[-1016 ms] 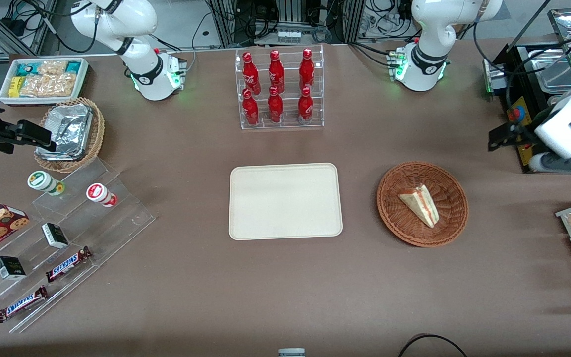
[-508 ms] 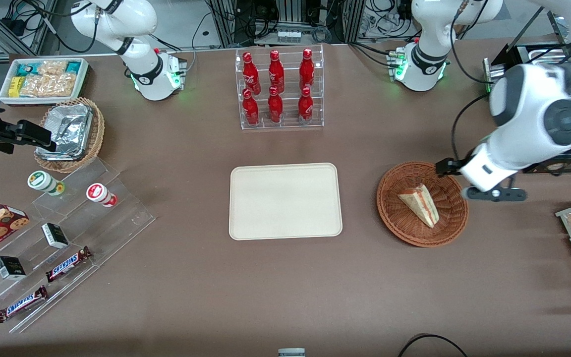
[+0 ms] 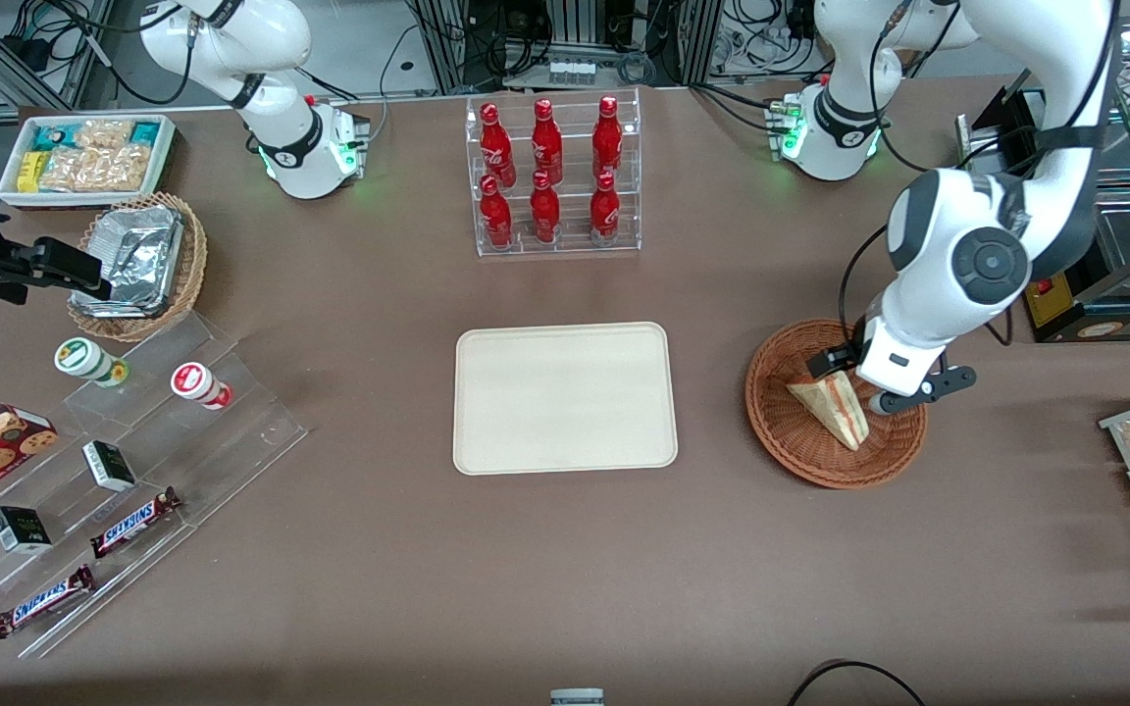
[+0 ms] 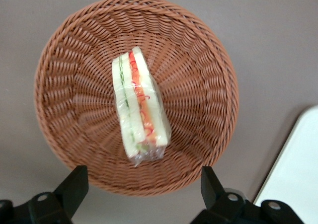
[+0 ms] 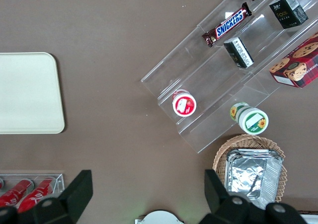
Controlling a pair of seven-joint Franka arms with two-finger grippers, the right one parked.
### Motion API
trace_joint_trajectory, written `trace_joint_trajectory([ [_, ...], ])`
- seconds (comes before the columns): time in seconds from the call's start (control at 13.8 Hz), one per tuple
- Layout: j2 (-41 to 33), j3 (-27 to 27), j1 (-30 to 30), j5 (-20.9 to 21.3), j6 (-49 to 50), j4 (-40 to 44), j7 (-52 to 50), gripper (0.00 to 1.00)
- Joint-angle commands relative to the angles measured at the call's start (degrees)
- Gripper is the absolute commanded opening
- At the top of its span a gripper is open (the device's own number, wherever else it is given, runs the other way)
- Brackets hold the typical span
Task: Place sandwich from basket to tray
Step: 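Lower the left gripper and close it on the wrapped sandwich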
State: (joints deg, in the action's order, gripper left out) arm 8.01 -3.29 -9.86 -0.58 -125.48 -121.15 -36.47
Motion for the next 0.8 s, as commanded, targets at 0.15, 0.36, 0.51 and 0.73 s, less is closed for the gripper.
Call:
trace_joint_trajectory([
  [0.15,0.16,0.39,-0.51,0.14,-6.53,-4.71,-16.77,1.00],
  [0.36,2.80,0.39,-0.60,0.14,-8.55,-4.62,-21.36,1.00],
  [0.51,4.47,0.48,-0.51,0.22,-9.43,-4.45,-21.36,1.00],
  [0.73,7.10,0.48,-0.51,3.56,-12.24,-4.27,-21.36,1.00],
])
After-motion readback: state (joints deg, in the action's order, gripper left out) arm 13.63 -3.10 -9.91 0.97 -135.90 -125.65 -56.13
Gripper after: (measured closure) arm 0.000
